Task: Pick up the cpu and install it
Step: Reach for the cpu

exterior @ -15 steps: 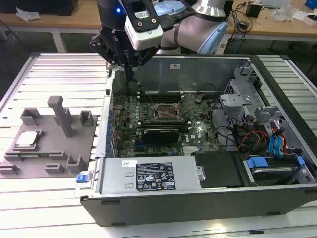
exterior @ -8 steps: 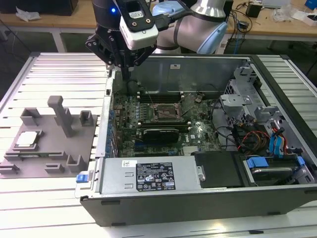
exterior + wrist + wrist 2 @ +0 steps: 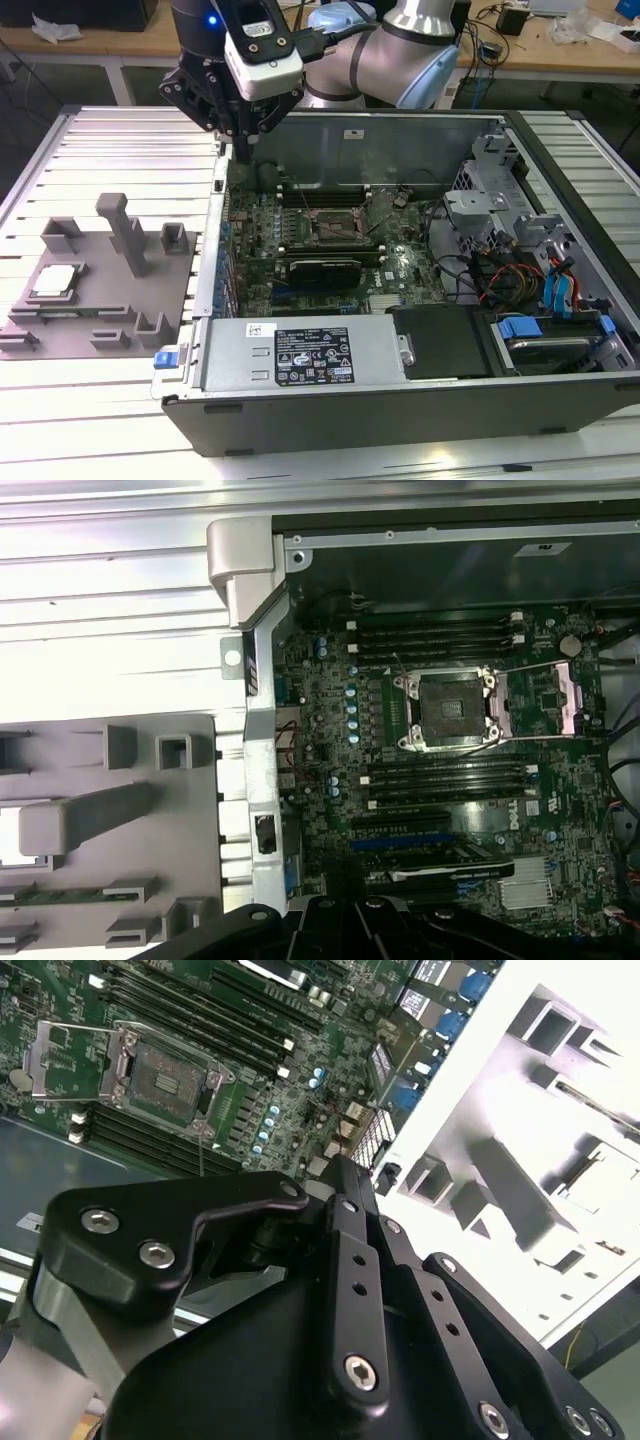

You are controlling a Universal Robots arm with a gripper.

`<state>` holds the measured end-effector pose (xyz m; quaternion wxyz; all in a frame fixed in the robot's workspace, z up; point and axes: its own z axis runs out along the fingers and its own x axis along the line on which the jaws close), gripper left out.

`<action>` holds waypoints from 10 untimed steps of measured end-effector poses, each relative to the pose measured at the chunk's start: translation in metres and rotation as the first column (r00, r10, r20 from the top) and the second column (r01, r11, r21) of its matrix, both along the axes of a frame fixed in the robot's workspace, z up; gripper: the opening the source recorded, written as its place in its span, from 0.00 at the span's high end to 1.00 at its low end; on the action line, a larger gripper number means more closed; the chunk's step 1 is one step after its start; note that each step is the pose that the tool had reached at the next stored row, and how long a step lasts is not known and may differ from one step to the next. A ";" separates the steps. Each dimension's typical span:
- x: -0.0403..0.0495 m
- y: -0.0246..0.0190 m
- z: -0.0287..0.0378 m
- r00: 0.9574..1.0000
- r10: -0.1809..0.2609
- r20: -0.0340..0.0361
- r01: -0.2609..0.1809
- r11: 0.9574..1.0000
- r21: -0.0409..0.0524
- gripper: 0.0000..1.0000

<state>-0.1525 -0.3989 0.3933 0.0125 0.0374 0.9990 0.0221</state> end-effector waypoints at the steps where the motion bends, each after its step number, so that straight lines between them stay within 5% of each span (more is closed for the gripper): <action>1: -0.0021 0.0000 0.0000 1.000 0.000 0.000 0.000 1.000 0.000 0.89; 10: -0.0154 0.0001 0.0000 1.000 0.000 0.001 0.000 1.000 0.000 0.89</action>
